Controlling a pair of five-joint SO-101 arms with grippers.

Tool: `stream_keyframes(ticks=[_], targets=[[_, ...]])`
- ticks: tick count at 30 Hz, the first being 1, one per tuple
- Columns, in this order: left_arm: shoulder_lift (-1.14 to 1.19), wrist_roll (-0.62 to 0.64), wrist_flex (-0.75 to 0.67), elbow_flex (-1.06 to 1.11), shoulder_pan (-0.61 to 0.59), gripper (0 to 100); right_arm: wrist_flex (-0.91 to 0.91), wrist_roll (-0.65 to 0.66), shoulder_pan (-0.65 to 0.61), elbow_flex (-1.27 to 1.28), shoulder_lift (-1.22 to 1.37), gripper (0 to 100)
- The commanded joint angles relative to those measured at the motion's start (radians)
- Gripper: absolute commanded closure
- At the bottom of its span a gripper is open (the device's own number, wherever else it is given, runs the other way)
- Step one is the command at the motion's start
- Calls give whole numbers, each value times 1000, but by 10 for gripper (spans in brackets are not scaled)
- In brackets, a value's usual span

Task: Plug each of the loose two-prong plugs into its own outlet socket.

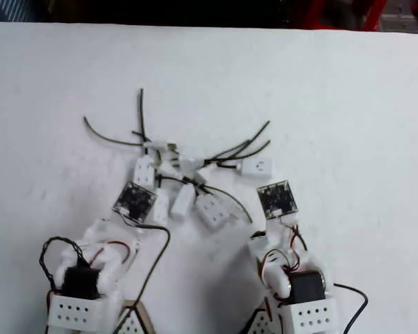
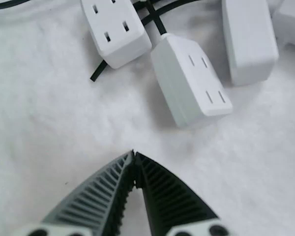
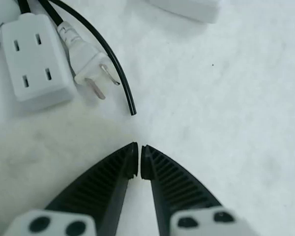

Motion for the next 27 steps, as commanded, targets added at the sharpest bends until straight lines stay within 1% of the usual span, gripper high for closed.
stream_keyframes(ticks=[1,3,6,9,11,13,17,20,23,25,27], targets=[[-7,6,3,-8,18,976,4,6,5,9,-12,980],[-8,2,2,-14,18,976,4,6,5,9,-12,980],[-8,0,8,-91,-1,976,4,6,5,9,-12,980],[-8,0,0,-146,-82,976,4,6,5,9,-12,980],[-8,6,-12,-160,-110,976,4,6,-2,9,-12,980],[-8,6,-55,-164,-116,976,4,3,-2,9,-12,978],[-8,6,-92,-164,-116,976,4,6,-2,9,-12,980],[-8,-2,-94,-163,-117,976,4,6,1,9,-12,978],[-8,-2,-58,-161,-117,976,5,9,8,-8,-12,978],[-8,-2,-44,-161,-117,976,4,57,28,-55,-12,978],[-8,-2,-40,-161,-140,976,-24,166,84,-115,-12,978]])
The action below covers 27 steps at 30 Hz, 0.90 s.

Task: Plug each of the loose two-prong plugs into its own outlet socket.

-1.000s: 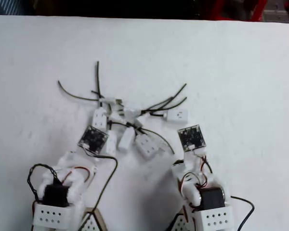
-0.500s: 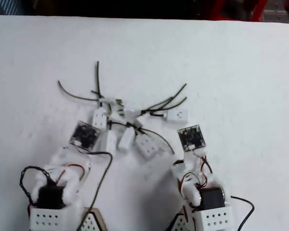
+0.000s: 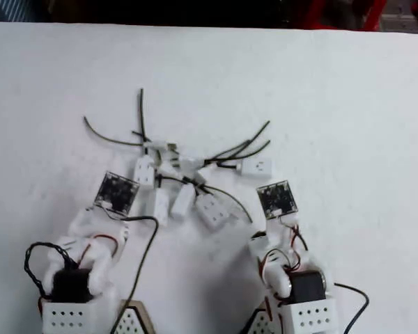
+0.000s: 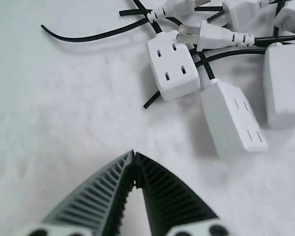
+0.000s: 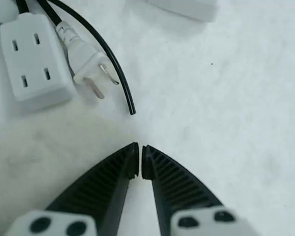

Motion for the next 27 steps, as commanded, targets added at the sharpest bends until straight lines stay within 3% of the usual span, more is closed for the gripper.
stream_keyframes(ticks=[1,6,13,23,27], targets=[[-13,2,6,-49,-62,976,-56,175,77,-106,-12,978],[-13,3,-23,-49,-269,976,-136,374,124,-196,-5,978],[-13,3,-37,-25,-294,976,-131,387,18,-373,77,978],[-13,2,-37,-17,-294,976,-140,376,-196,-723,814,978],[-13,2,-92,20,-295,976,-179,310,-231,-804,1058,979]])
